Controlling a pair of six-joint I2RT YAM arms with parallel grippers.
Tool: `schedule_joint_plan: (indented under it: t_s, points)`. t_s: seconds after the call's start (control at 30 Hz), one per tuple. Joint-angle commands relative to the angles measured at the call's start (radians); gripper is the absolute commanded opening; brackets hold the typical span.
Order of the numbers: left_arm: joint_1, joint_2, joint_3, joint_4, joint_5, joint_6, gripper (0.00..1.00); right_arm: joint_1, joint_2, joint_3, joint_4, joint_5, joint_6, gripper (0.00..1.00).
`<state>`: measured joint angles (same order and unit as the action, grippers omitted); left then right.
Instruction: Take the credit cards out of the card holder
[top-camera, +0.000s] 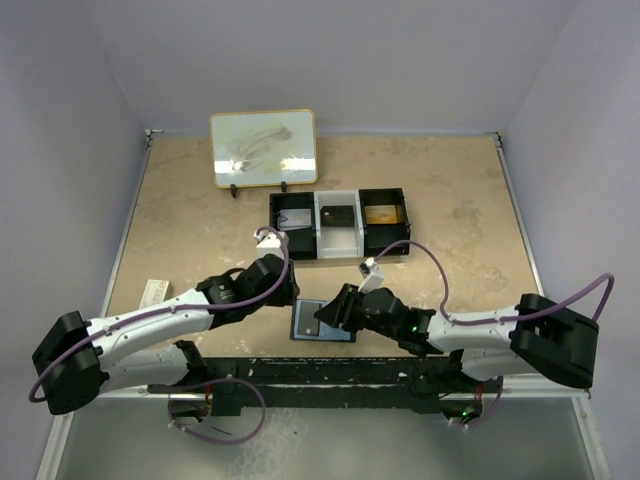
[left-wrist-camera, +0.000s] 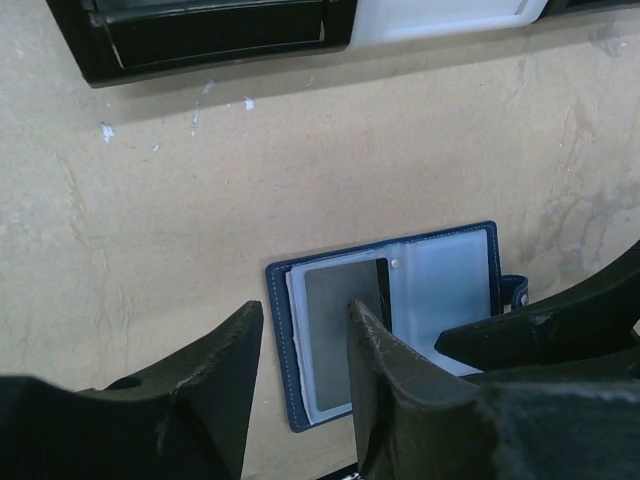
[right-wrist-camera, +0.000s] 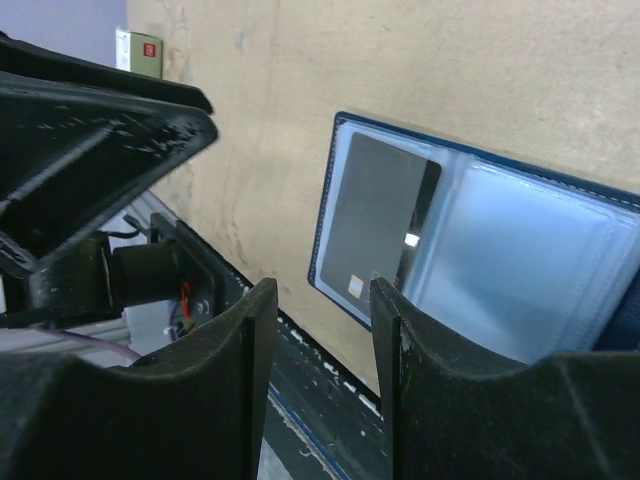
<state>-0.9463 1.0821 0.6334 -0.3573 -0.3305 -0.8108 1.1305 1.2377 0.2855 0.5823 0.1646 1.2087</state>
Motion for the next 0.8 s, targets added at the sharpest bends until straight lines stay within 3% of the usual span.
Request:
schedule_joint_plan:
  t_s: [0.0,0.17,0.37,0.77]
  points:
    - [-0.025,0.021,-0.03,0.131,0.048,-0.08,0.35,0.002,0.06,0.018,0.108,0.001,0.004,0.44]
    - [-0.058,0.055,-0.107,0.209,0.091,-0.136,0.35,0.002,0.203,0.029,0.071,-0.005,0.097,0.37]
    - [-0.109,0.118,-0.143,0.256,0.093,-0.165,0.34,-0.005,0.213,-0.055,0.116,0.041,0.188,0.37]
    - [-0.213,0.196,-0.123,0.177,-0.02,-0.205,0.1,-0.033,0.262,-0.075,0.197,0.01,0.189,0.35]
